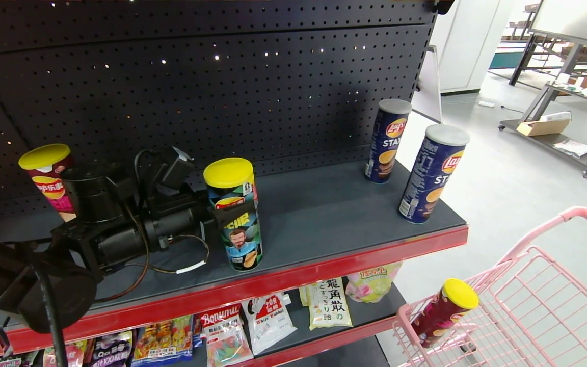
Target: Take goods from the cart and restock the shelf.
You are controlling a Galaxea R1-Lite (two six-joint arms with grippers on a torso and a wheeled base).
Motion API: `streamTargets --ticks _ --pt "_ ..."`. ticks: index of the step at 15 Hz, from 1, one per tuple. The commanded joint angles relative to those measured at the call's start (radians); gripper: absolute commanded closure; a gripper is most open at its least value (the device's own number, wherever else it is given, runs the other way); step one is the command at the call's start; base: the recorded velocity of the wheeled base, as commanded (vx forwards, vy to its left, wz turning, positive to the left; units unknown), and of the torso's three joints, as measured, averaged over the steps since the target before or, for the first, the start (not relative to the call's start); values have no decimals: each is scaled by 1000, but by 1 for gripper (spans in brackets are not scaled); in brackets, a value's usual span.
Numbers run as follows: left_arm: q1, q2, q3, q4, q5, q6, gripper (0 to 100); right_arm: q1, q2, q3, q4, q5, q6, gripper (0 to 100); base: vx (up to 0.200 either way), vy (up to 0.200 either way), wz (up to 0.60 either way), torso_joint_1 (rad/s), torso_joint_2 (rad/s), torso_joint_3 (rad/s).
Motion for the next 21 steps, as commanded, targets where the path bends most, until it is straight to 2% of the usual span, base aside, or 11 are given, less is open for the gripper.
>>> streamTargets --ticks 1,8,12,14,15,21 --pt "-1 -5 21 4 0 0 100 0 1 0 0 0 0 100 0 0 0 0 0 0" --pt "-2 -13 48 -11 1 -10 100 0 1 -3 0 0 0 100 0 0 0 0 0 0" --pt "-2 -34 60 -11 1 -30 100 0 0 -2 0 0 0 100 0 0 0 0 0 0" --pt "-4 -54 62 -10 1 -56 100 0 1 -2 0 0 0 100 0 0 0 0 0 0" --pt "-4 -56 64 -10 0 -59 100 0 0 0 0 0 0 100 0 0 0 0 0 0" --pt "-4 -54 100 -13 1 -54 100 0 1 -5 0 -2 0 100 0 0 0 0 0 0"
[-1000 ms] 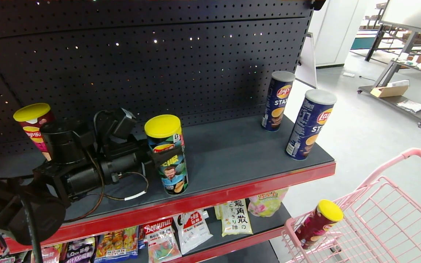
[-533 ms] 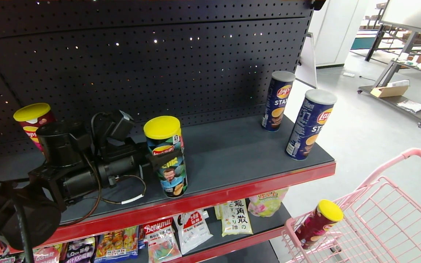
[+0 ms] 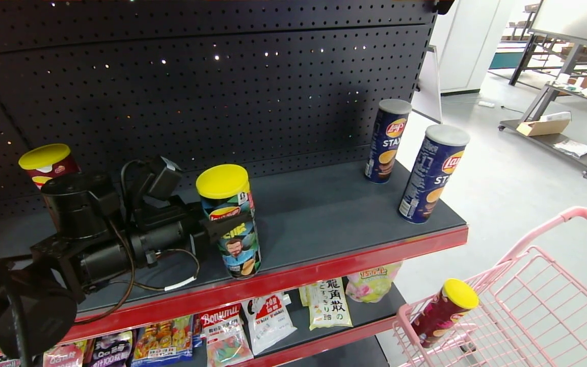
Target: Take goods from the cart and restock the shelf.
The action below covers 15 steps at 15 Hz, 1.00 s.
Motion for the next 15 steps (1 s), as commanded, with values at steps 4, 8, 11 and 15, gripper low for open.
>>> streamTargets --ticks 4,8,11,15 --pt "0 -3 5 4 1 1 0 0 0 3 0 0 0 100 0 0 0 0 0 0" --pt "0 -17 3 3 -7 0 0 0 1 12 0 1 0 100 0 0 0 0 0 0" --pt "1 -77 3 10 -11 -3 0 0 1 12 0 0 0 100 0 0 0 0 0 0" --pt "7 -141 -3 10 -13 -6 0 0 1 10 1 -2 -2 100 0 0 0 0 0 0"
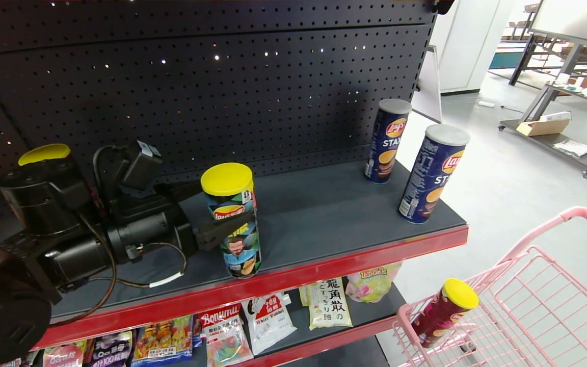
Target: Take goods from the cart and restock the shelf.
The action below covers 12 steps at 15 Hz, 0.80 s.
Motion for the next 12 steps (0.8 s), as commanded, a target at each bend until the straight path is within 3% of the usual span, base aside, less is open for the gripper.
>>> streamTargets --ticks 1,6,9,11,12 --pt "2 -43 -4 0 -1 0 0 1 1 -1 0 0 -1 100 0 0 0 0 0 0" --pt "4 -86 -65 -4 -6 -6 0 -1 1 -2 0 -14 -1 100 0 0 0 0 0 0" --pt "39 -88 -137 5 30 -34 0 1 1 -5 0 -9 -2 100 0 0 0 0 0 0" --pt "74 -120 -195 71 200 -40 0 5 44 -64 8 -11 -4 100 0 0 0 0 0 0" --pt "83 -137 -203 101 225 -40 0 4 73 -85 8 -16 -4 100 0 0 0 0 0 0"
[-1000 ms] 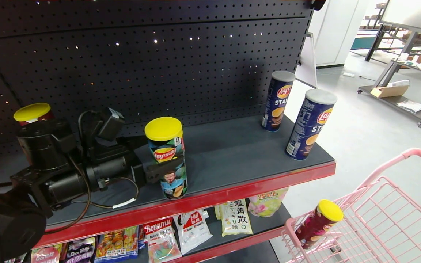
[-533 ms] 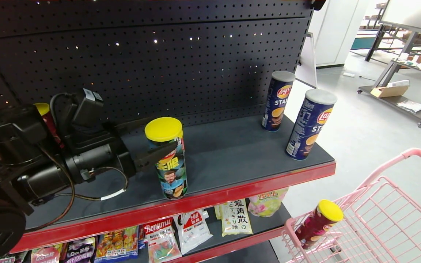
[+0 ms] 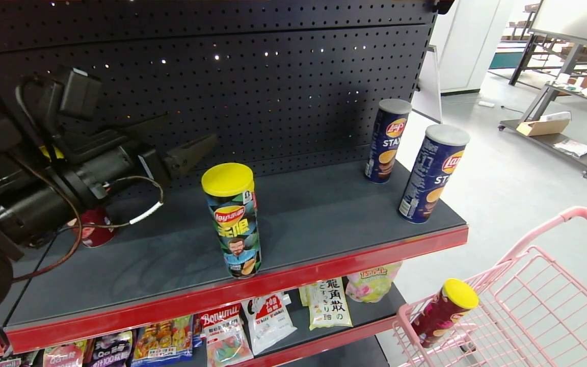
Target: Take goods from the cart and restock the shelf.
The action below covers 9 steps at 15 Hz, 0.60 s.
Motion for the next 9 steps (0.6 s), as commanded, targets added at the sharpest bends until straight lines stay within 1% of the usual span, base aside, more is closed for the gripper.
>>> streamTargets --ticks 1,2,3,4,5,6,7,8,9 --pt "30 -88 -37 96 50 -3 0 -5 127 -97 3 -9 -2 100 0 0 0 0 0 0" --pt "36 -117 -34 139 65 -3 0 -5 160 -121 3 -15 -4 100 0 0 0 0 0 0" --pt "61 -215 -22 298 101 -2 0 -8 253 -198 1 -55 -36 100 0 0 0 0 0 0" --pt "73 -332 -2 495 105 3 0 -11 308 -227 -7 -87 -65 100 0 0 0 0 0 0" --pt "77 -421 6 646 105 6 0 0 349 -236 -16 -89 -60 100 0 0 0 0 0 0" --pt "79 -560 7 893 105 17 0 0 392 -258 -23 -80 -59 100 0 0 0 0 0 0" --pt "79 -684 11 1096 104 40 0 4 421 -265 -25 -69 -59 100 0 0 0 0 0 0" --pt "79 -779 21 1236 99 55 0 1 435 -261 -22 -69 -60 100 0 0 0 0 0 0" --pt "77 -893 49 1343 99 61 0 -5 443 -255 -17 -69 -60 100 0 0 0 0 0 0"
